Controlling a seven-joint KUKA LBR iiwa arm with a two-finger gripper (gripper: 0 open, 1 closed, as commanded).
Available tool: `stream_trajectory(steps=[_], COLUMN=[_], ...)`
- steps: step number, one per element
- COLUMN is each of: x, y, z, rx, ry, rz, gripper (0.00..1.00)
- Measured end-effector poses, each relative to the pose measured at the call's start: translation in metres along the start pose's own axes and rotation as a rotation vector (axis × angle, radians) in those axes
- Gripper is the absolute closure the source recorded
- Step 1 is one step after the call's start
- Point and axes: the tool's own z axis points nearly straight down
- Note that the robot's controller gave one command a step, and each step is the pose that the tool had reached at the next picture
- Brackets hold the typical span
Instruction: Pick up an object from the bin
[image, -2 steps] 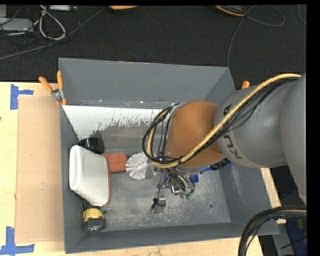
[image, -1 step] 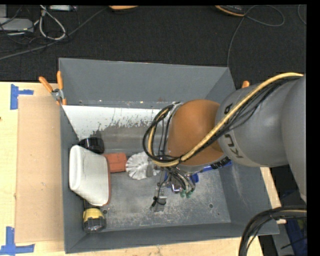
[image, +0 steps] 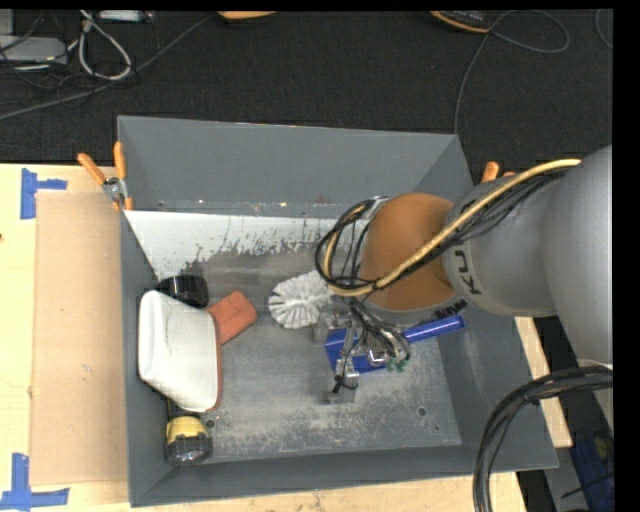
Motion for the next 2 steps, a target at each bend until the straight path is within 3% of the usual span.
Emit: stream_trajectory(steps=[1, 2], x=[-0.034, -0.011], y=[0.051, 0.023], z=[-0.04, -0.016], rx=[-0.002, -0.001], ry=[-0.01, 0.003], rz=[-0.181, -0.039], gripper=[0.0, 0.0])
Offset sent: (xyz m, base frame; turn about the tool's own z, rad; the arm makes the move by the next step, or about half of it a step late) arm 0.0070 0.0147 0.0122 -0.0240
